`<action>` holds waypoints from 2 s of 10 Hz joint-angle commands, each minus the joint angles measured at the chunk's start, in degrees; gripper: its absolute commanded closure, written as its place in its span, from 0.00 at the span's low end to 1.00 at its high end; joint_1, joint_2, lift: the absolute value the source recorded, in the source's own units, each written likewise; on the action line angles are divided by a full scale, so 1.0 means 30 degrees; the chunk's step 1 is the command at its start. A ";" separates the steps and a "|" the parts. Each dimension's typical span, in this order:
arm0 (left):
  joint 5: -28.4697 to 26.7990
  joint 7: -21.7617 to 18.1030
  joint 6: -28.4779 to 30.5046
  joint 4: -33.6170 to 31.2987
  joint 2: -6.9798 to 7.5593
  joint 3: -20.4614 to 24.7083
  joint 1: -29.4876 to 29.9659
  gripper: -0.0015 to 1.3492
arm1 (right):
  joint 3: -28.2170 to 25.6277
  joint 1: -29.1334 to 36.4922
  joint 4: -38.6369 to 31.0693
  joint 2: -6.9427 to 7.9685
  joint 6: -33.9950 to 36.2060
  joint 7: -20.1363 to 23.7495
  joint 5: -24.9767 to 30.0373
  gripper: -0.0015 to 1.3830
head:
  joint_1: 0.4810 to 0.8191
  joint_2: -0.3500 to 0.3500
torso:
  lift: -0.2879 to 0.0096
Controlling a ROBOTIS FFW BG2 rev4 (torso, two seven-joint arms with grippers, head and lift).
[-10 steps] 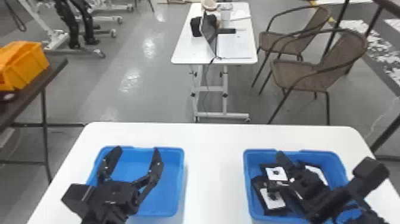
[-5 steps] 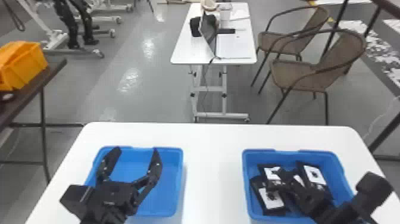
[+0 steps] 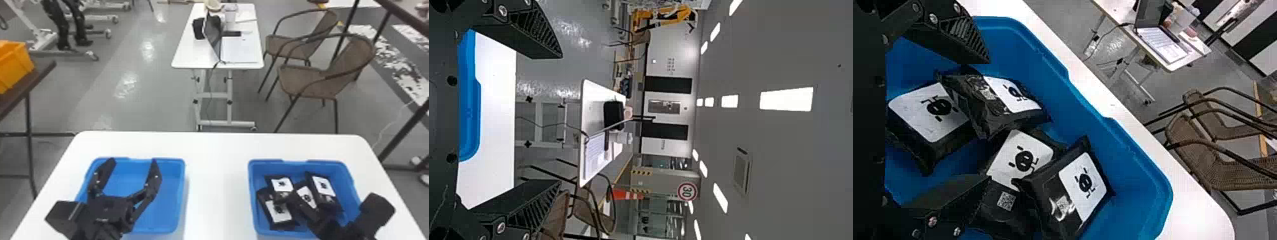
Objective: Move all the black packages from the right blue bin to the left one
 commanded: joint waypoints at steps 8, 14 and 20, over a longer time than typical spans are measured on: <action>0.0030 -0.0175 -0.0078 0.0087 -0.0137 0.0058 -0.0064 0.10 | 0.0846 -0.2966 0.4257 -0.0546 -0.0220 0.1431 -0.1276 0.80 | 0.63 0.57 | 0.83; 0.0177 -0.0351 -0.0165 0.0146 -0.0049 0.0087 -0.0093 0.10 | 0.1344 -0.1794 0.2411 -0.0576 -0.0455 0.1431 -0.1980 0.94 | 0.63 0.62 | 0.83; 0.4864 -0.0790 0.2325 0.0058 -0.0107 -0.0264 -0.1470 0.09 | 0.1579 -0.4929 -0.0021 -0.3212 0.4116 1.0132 0.0511 0.94 | 0.63 0.67 | 0.83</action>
